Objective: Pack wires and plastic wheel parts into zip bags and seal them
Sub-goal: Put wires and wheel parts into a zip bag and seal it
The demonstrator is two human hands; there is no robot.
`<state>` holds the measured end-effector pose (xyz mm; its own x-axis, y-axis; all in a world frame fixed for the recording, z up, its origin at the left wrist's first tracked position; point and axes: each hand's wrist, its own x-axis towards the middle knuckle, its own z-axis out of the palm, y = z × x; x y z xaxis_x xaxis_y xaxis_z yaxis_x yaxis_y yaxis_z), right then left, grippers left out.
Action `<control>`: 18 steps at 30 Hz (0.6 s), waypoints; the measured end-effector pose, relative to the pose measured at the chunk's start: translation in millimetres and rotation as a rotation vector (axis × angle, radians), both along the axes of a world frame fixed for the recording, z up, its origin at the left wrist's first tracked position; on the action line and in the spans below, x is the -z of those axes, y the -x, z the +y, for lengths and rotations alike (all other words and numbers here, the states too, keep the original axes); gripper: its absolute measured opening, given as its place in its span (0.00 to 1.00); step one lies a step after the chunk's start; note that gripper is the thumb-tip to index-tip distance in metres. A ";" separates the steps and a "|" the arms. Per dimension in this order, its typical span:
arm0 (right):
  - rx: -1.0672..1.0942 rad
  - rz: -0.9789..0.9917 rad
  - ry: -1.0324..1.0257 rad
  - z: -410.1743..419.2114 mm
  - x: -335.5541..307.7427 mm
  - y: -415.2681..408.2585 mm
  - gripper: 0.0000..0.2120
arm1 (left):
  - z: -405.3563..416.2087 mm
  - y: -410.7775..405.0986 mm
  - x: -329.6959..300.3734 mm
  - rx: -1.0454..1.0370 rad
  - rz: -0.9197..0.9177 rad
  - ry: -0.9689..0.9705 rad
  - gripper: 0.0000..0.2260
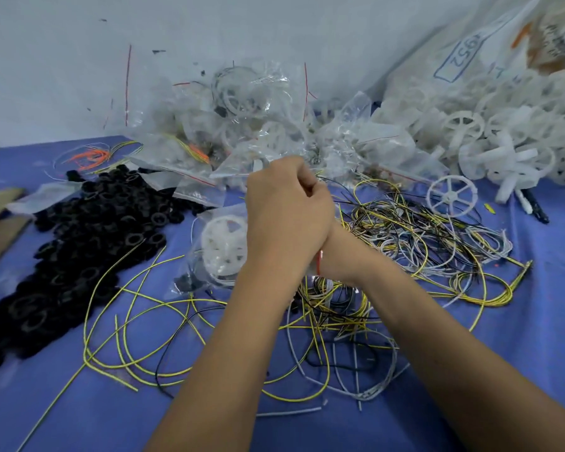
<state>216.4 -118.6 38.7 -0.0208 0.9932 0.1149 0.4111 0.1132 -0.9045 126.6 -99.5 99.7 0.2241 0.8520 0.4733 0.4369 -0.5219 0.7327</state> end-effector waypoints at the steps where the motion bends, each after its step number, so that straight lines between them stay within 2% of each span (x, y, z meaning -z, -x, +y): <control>1: -0.023 0.156 0.070 0.6 -0.7 1.6 0.10 | -0.4 -0.4 1.1 -0.014 -0.019 -0.023 0.05; 3: -0.090 0.280 0.167 -0.4 -4.9 8.6 0.09 | 2.5 -1.8 6.2 -0.067 -0.100 -0.071 0.06; 8: -0.082 0.125 0.170 11.5 -9.5 -6.2 0.12 | 17.4 2.5 37.9 -0.184 -0.331 -0.040 0.09; 9: -0.071 0.078 0.139 14.5 -13.1 -12.0 0.10 | 19.8 3.4 47.0 -0.199 -0.364 -0.017 0.10; 11: 0.038 0.091 0.081 22.9 -14.9 -30.7 0.11 | 24.1 1.8 66.1 -0.202 -0.351 0.060 0.10; 13: 0.229 0.232 0.072 33.4 -14.3 -50.5 0.13 | 27.1 -3.6 83.3 -0.153 -0.232 0.093 0.10; 14: 0.343 0.234 0.046 39.8 -12.5 -61.1 0.14 | 27.7 -7.0 90.1 -0.112 -0.150 0.085 0.10; 16: 0.564 0.000 -0.021 57.6 -6.9 -84.9 0.11 | 28.6 -13.7 100.0 -0.025 -0.012 0.078 0.09; 18: 0.684 -0.434 -0.061 76.8 -4.5 -108.5 0.12 | 29.6 -17.3 105.9 0.036 0.072 0.094 0.09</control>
<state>324.9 -41.8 43.2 0.5337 0.7942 0.2905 0.7200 -0.2466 -0.6487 143.9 -69.9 -6.2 0.2856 0.8827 0.3732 0.4723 -0.4684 0.7467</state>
